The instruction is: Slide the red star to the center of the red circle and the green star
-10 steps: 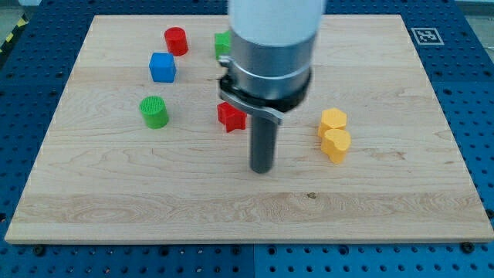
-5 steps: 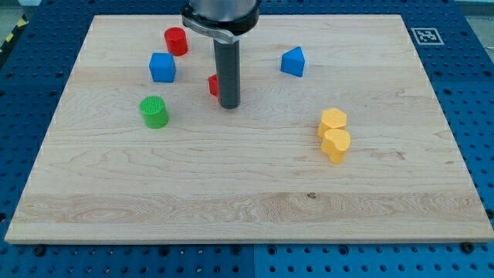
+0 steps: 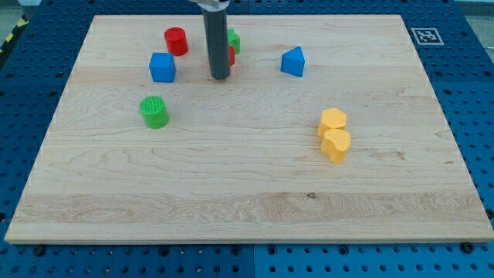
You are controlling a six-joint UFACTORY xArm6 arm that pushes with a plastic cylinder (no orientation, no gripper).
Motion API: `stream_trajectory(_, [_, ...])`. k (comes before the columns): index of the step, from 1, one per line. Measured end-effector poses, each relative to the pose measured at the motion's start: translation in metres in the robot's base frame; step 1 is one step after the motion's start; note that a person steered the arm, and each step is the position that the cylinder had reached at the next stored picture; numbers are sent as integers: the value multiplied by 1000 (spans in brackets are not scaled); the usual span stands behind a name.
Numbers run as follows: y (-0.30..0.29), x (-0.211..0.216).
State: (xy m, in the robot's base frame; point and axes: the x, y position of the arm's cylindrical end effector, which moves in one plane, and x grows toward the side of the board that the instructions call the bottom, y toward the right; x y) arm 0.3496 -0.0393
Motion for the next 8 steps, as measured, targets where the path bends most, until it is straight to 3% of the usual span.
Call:
stream_trajectory(2, [22,-15])
stream_trajectory(8, [-115,-54])
